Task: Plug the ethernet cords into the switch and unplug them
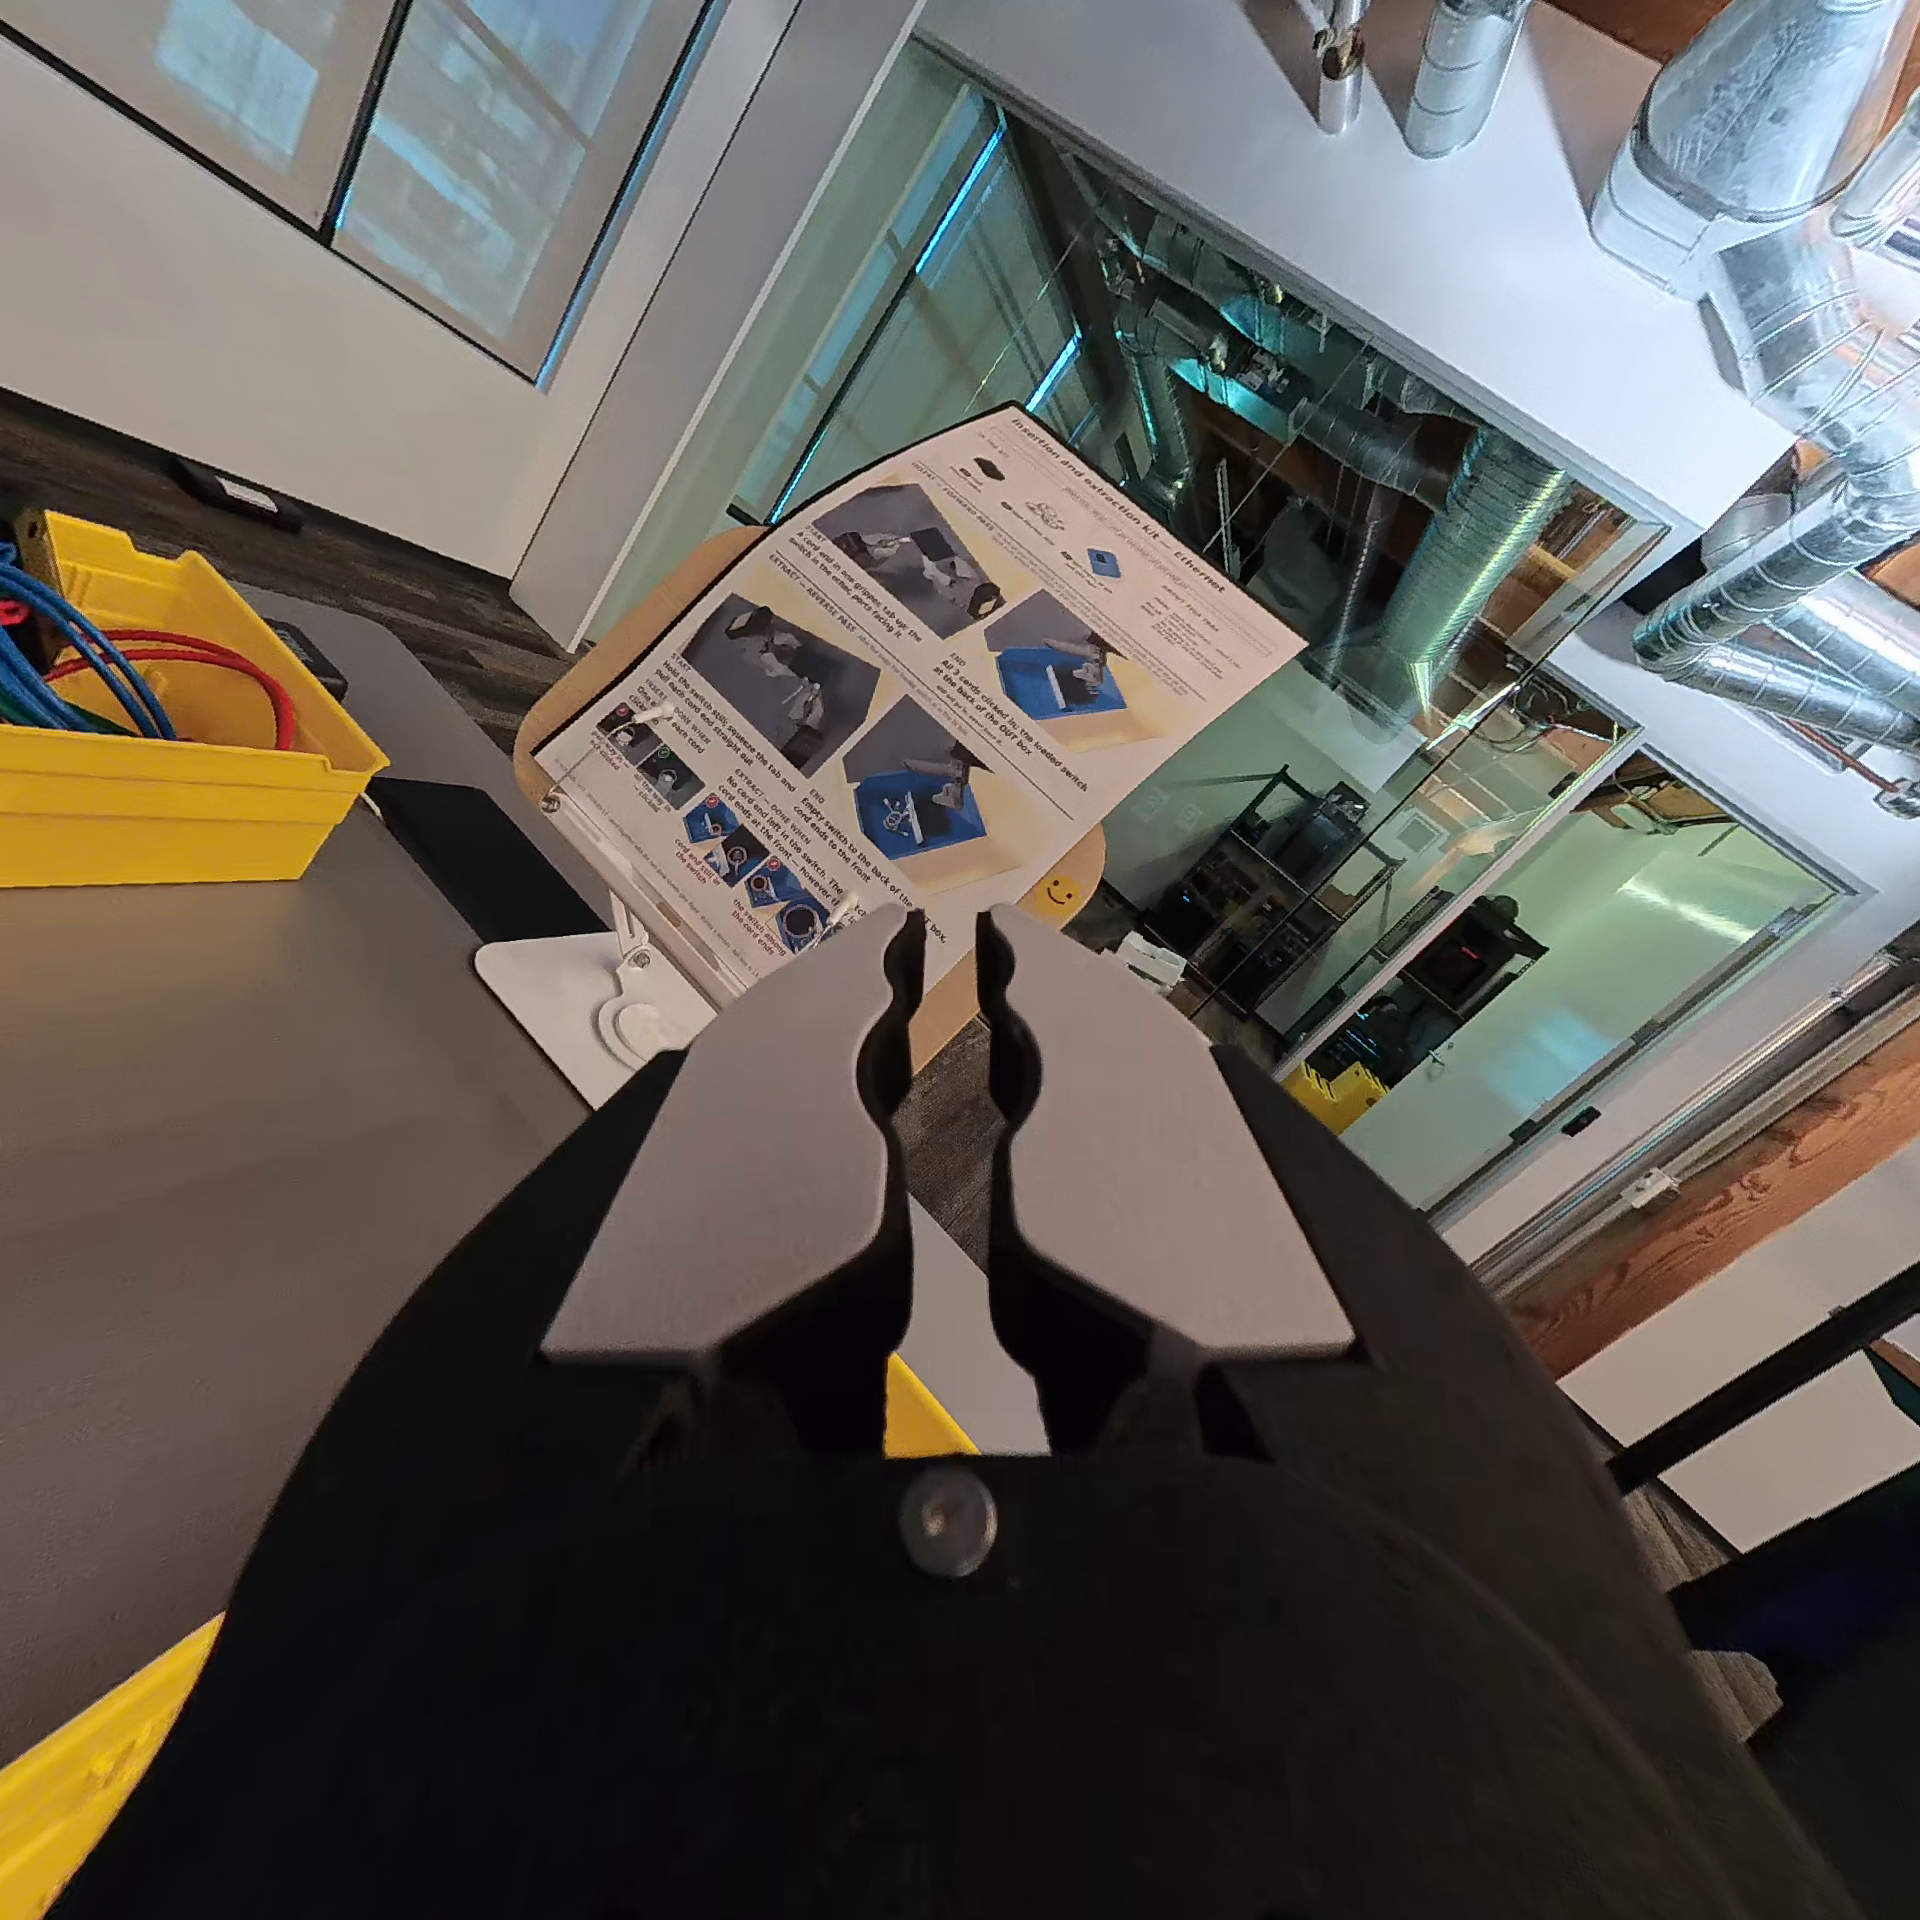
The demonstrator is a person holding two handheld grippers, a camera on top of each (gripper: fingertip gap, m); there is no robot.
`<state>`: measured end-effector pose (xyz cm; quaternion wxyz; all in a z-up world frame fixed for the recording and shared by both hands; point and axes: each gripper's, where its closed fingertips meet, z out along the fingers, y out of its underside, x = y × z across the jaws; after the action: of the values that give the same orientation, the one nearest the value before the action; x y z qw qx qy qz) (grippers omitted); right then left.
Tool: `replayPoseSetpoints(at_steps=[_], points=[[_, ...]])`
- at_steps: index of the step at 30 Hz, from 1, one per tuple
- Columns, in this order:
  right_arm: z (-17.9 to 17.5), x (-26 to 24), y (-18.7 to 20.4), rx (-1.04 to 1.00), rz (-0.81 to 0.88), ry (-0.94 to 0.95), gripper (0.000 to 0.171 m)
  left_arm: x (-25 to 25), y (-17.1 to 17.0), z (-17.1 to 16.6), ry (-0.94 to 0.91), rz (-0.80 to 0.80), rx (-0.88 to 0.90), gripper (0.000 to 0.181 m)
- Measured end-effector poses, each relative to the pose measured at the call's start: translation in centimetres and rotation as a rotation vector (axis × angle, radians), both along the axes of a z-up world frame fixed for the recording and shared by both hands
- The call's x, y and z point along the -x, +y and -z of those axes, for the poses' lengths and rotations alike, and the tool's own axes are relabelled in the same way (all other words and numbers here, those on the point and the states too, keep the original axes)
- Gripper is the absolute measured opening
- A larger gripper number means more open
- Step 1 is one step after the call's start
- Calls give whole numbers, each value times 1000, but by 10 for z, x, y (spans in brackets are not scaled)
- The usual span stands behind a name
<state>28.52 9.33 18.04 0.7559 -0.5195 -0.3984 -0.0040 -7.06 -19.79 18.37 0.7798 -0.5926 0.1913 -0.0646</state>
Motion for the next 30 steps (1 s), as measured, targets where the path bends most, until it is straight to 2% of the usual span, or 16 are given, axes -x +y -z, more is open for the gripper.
replayPoseSetpoints(at_steps=[30], points=[[6,2,3,25,-1,-22,10,-8,2,4,41,11,17,27]])
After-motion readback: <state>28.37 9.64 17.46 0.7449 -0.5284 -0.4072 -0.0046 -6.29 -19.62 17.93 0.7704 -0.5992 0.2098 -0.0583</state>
